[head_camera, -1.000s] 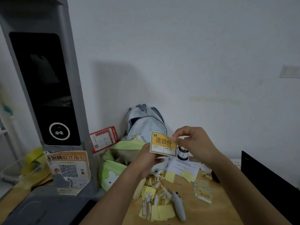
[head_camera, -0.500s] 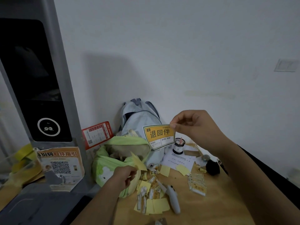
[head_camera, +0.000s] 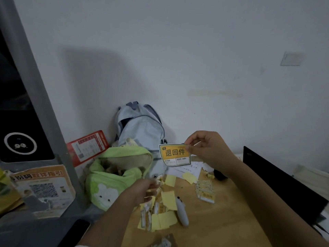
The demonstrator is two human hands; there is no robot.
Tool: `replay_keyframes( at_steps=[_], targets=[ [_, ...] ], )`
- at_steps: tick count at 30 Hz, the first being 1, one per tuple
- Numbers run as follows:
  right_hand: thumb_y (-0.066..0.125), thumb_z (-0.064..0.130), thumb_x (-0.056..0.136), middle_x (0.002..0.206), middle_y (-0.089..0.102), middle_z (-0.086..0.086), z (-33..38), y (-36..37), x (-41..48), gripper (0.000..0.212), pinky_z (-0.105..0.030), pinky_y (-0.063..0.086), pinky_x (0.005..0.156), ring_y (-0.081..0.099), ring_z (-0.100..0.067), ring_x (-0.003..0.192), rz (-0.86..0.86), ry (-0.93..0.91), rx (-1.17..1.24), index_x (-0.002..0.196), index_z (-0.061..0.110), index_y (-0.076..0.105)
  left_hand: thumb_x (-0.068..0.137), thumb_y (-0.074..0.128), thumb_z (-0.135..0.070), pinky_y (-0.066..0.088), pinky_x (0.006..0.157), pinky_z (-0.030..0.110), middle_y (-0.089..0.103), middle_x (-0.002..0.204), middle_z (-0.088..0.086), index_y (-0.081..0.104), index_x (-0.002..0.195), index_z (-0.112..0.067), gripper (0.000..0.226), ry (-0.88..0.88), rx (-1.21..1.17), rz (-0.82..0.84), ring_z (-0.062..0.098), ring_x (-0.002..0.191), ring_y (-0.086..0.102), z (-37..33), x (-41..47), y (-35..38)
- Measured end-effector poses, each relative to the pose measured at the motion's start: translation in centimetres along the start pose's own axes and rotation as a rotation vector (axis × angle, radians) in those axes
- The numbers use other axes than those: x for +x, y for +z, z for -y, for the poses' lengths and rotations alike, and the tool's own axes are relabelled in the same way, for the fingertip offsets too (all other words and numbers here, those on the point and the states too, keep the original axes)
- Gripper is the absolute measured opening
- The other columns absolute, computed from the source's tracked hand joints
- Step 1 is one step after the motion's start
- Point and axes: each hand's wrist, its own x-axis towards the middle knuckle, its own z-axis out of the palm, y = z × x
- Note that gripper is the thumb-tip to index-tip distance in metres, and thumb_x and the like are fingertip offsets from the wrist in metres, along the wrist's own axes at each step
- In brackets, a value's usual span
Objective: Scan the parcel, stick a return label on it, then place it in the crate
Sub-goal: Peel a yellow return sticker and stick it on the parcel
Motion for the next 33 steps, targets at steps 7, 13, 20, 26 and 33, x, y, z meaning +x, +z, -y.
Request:
replay_keyframes(
  at_steps=[7,13,20,26,33],
  targets=[
    [0.073,-0.004,0.074,0.068,0.061,-0.001,-2.3,1.0,0.6,0.023,-0.03,0.051,0.056,0.06,-0.014,0.057,-0.054,0.148,-0.017,0.074,0.015,0.06,0.091,0.056,-0.024,0.044,0.057,0.022,0.066,0.092,-0.002,0.066,0.102,-0.013,0.018,0.176,-0.214,0.145,0.012,0.075,0.059,-3.7,-1.6,0.8],
    [0.066,-0.007,0.079,0.074,0.058,0.0,-1.8,2.2,1.1,0.022,-0.021,0.049,0.044,0.065,-0.013,0.064,-0.183,0.115,0.069,0.084,0.012,0.056,0.083,0.064,-0.032,0.049,0.062,0.02,0.06,0.078,-0.005,0.063,0.092,-0.018,0.016,0.394,-0.204,0.357,0.009,0.069,0.055,-8.4,-7.2,1.1],
    [0.067,-0.001,0.079,0.072,0.056,0.008,1.0,3.5,0.9,0.025,-0.014,0.045,0.049,0.052,-0.007,0.06,-0.306,-0.117,0.107,0.091,0.018,0.055,0.085,0.066,-0.009,0.043,0.065,0.023,0.06,0.074,-0.002,0.063,0.077,-0.019,0.013,0.601,-0.088,0.098,0.011,0.069,0.051,-10.3,-11.0,1.4],
    [0.069,-0.004,0.078,0.073,0.053,0.003,1.4,5.5,0.7,0.061,-0.026,0.047,0.063,0.053,-0.01,0.061,-0.298,0.022,0.278,0.124,0.014,0.034,0.092,0.057,-0.017,0.043,0.07,0.03,0.061,0.089,0.005,0.055,0.075,-0.02,0.017,0.68,-0.057,-0.094,0.019,0.082,0.054,-9.9,-11.9,1.8],
    [0.069,-0.007,0.078,0.071,0.057,0.002,0.9,6.1,0.4,0.056,-0.023,0.045,0.063,0.055,-0.01,0.063,-0.246,0.128,0.445,0.117,0.017,0.037,0.092,0.055,-0.008,0.047,0.068,0.034,0.06,0.095,0.01,0.052,0.079,-0.02,0.018,0.771,-0.061,-0.241,0.023,0.081,0.056,-7.8,-11.7,1.5]
  ],
)
